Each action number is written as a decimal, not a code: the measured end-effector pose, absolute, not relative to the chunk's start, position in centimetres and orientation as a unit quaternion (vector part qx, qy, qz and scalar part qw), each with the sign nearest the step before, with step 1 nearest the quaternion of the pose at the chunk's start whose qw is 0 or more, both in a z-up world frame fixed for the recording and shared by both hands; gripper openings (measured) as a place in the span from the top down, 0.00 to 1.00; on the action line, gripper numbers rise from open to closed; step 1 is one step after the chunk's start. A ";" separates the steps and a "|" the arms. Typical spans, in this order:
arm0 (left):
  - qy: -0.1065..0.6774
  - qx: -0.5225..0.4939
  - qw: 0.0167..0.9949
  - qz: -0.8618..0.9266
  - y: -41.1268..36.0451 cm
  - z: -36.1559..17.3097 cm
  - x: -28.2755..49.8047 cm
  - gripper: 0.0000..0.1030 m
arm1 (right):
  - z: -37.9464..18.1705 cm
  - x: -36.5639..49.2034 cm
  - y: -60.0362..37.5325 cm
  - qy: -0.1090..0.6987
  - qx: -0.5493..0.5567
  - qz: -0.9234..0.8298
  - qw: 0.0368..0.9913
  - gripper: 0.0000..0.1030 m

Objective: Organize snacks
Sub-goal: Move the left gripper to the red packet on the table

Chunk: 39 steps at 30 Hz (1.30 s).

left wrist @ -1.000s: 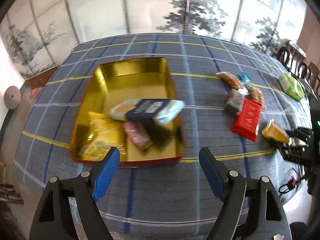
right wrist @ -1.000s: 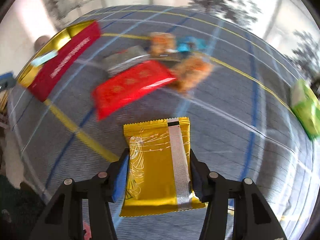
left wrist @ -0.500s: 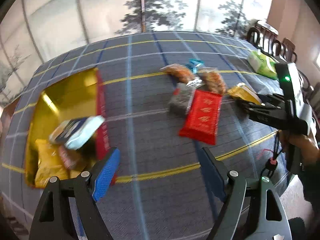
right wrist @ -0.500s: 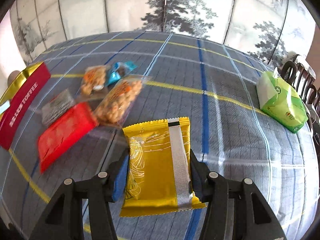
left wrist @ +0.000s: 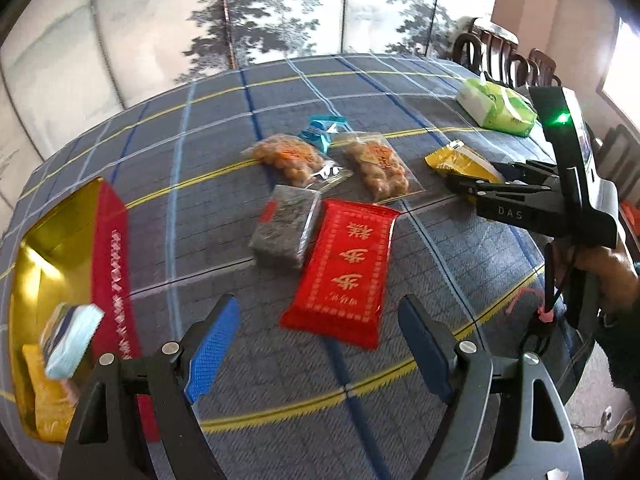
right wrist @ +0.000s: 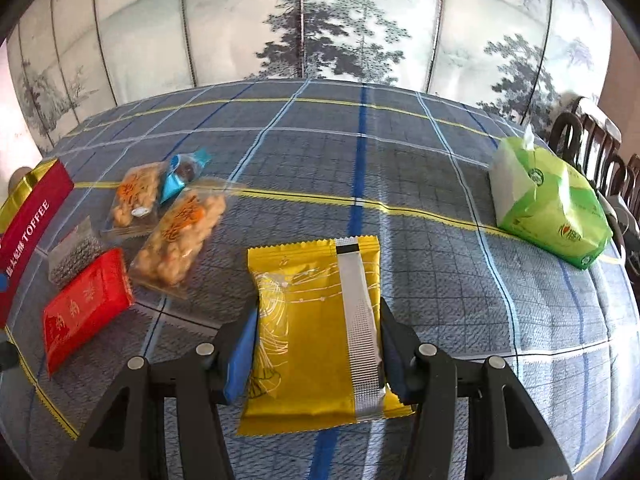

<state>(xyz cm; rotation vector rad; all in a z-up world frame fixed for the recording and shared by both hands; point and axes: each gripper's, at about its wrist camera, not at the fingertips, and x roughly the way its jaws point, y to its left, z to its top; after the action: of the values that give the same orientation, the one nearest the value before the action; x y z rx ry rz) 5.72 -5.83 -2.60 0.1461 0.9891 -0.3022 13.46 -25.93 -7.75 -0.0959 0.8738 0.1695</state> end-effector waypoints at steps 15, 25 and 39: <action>0.512 0.083 0.841 -0.152 -8.2 -5.9 8.4 0.35 | -7.8 13.5 -26.1 0.423 -0.045 0.083 0.901 0.45; 0.503 0.079 0.849 -0.140 -8.9 -6.0 9.9 0.50 | -7.8 13.5 -26.1 0.423 -0.045 0.083 0.901 0.45; 0.510 0.084 0.846 -0.134 -9.0 -5.7 7.4 0.59 | -7.8 13.5 -26.1 0.423 -0.045 0.083 0.901 0.45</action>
<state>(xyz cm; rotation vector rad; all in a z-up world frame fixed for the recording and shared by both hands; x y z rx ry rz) 7.36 -9.05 -5.68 0.1777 1.0752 -0.2831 13.48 -26.12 -7.80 -0.0921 0.8749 0.1712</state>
